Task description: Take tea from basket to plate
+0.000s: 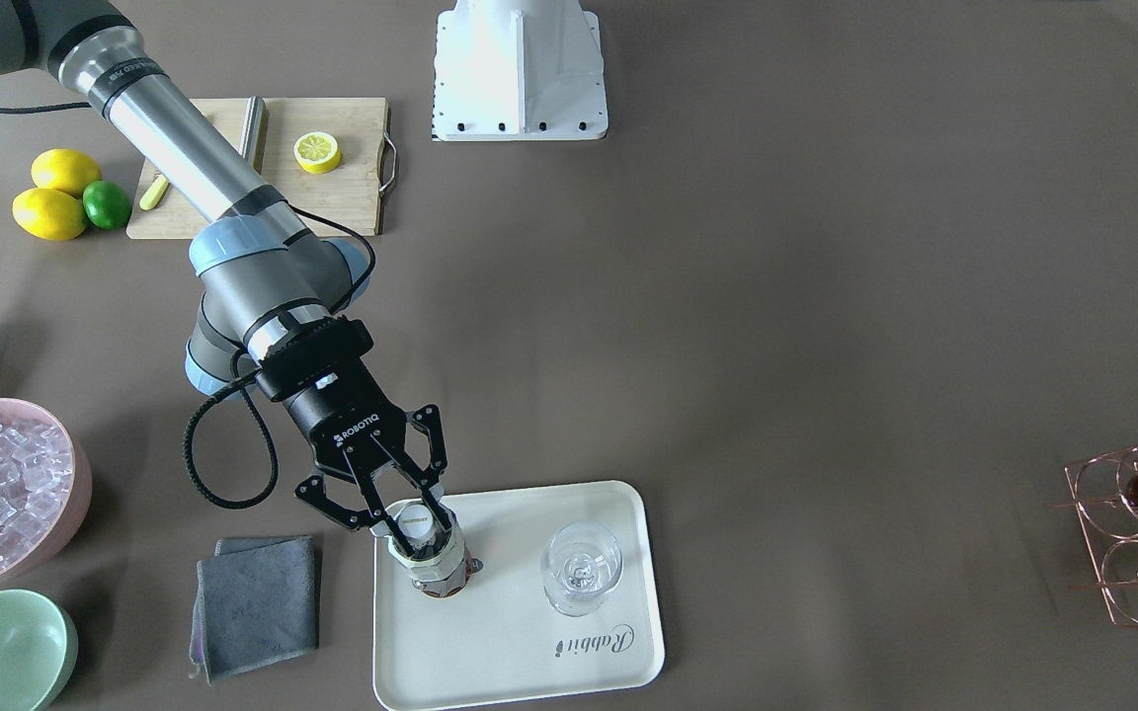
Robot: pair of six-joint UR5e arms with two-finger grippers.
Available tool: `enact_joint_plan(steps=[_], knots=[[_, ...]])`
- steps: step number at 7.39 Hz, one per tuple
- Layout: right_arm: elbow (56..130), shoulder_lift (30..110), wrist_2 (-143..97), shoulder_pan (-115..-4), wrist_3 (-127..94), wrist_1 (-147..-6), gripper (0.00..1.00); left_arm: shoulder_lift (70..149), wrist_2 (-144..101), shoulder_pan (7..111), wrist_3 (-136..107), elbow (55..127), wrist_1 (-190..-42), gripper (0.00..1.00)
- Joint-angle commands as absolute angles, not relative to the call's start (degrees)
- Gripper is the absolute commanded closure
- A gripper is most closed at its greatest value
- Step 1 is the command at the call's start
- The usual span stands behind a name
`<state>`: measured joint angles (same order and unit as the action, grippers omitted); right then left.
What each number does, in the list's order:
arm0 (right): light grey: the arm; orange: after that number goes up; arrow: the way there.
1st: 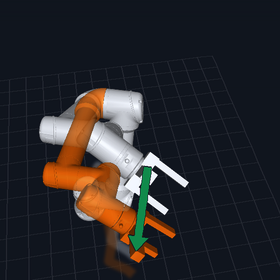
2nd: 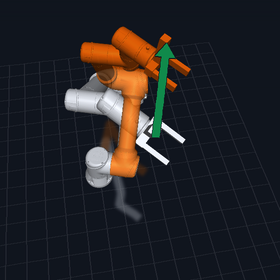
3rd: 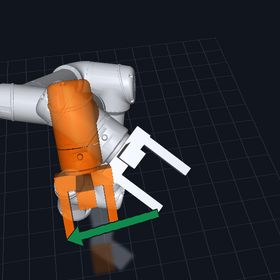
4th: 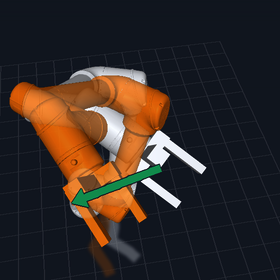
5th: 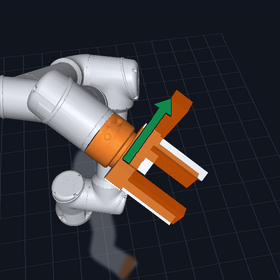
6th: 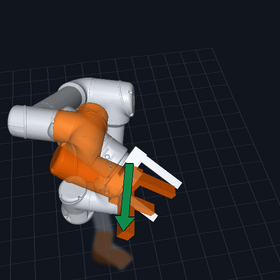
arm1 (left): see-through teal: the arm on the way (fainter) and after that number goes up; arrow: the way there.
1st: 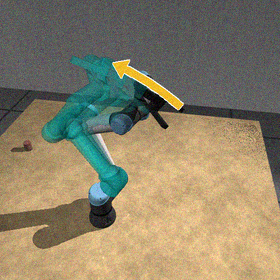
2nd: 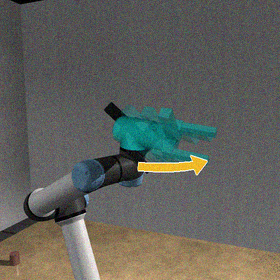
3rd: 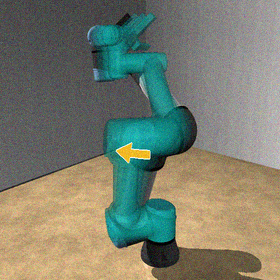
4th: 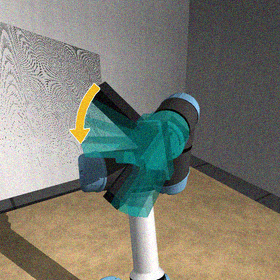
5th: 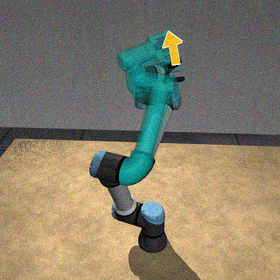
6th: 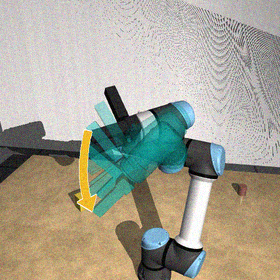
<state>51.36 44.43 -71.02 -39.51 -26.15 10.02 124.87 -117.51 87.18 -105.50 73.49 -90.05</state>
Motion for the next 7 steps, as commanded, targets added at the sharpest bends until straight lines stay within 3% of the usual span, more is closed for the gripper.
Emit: enact_joint_plan(steps=[1,2,3,4,5,7], knots=[[52.64,44.74,-73.55,-41.30,-23.48,9.06,0.46,124.80,-117.42,86.49,-105.73,70.95,-92.87,1.00],[53.69,44.91,-74.26,-40.96,-23.29,8.88,0.28,123.24,-117.33,86.40,-105.73,69.97,-96.21,1.00],[55.18,45.87,-74.62,-40.61,-23.38,8.88,0.19,123.05,-117.33,86.14,-105.82,69.96,-97.11,1.00],[55.54,46.14,-74.71,-40.52,-23.38,8.88,0.18,122.96,-117.33,85.78,-105.82,69.96,-97.29,0.67],[55.98,46.14,-75.40,-40.69,-23.29,8.62,0.18,123.05,-117.33,84.82,-105.65,70.13,-97.29,0.02],[59.05,47.10,-79.87,-43.05,-23.29,5.20,0.18,123.22,-117.77,84.90,-105.38,71.36,-96.51,0.02]])
